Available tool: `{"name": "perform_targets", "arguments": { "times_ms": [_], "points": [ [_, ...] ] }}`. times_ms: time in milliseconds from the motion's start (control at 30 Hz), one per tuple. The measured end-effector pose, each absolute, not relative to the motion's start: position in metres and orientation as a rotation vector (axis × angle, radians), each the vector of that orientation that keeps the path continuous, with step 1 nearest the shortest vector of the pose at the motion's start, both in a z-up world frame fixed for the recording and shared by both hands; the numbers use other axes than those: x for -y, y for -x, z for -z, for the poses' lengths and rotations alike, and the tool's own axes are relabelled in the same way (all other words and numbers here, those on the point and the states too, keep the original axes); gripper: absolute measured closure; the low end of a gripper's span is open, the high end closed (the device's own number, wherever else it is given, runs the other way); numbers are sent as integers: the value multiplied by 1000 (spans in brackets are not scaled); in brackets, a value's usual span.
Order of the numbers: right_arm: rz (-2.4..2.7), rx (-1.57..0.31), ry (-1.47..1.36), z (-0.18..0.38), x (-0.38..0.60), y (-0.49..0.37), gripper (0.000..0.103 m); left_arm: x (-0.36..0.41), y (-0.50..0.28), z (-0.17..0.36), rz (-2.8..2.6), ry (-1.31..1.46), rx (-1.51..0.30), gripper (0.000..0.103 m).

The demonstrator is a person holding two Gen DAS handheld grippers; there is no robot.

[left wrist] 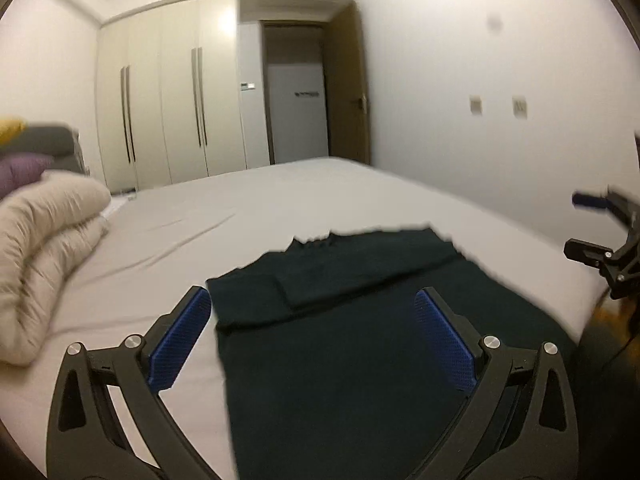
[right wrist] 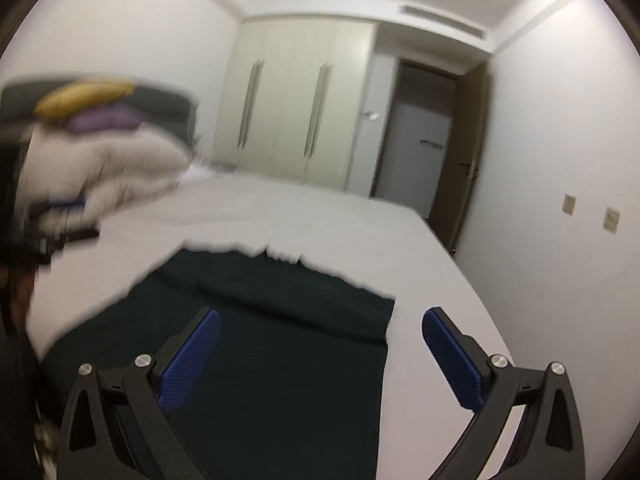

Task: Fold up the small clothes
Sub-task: 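Move both tools down to the sweater hem, then close both tools on the sweater hem edge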

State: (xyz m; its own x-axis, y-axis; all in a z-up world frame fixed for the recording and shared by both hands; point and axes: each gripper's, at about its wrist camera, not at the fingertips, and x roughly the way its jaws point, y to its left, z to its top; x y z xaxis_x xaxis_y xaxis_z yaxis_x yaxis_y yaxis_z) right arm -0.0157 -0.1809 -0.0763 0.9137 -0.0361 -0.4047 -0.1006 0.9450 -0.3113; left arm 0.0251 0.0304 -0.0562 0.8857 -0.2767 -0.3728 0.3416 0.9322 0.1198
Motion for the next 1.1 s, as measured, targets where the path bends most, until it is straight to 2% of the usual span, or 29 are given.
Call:
{"name": "perform_targets", "arguments": {
  "times_ms": [133,200,267,300,567,933,1100],
  "points": [
    [-51,-648,270,115,180,33,1,-18,6,90,318,-353,-439,0],
    [-48,-740,237,135,185,35,13,-20,24,112,361,-424,-496,0],
    [-60,-817,202,151,188,38,22,-22,34,128,397,-481,-530,0],
    [-64,-833,198,154,190,43,22,-24,41,137,406,-516,-542,0],
    [-76,-803,357,162,174,55,21,-22,75,192,422,-884,-521,0],
    [-136,-725,832,210,120,85,20,0,115,264,468,-1297,-419,0],
    [-146,-721,948,227,116,90,20,-2,121,296,418,-1465,-361,0]
  ]
}}
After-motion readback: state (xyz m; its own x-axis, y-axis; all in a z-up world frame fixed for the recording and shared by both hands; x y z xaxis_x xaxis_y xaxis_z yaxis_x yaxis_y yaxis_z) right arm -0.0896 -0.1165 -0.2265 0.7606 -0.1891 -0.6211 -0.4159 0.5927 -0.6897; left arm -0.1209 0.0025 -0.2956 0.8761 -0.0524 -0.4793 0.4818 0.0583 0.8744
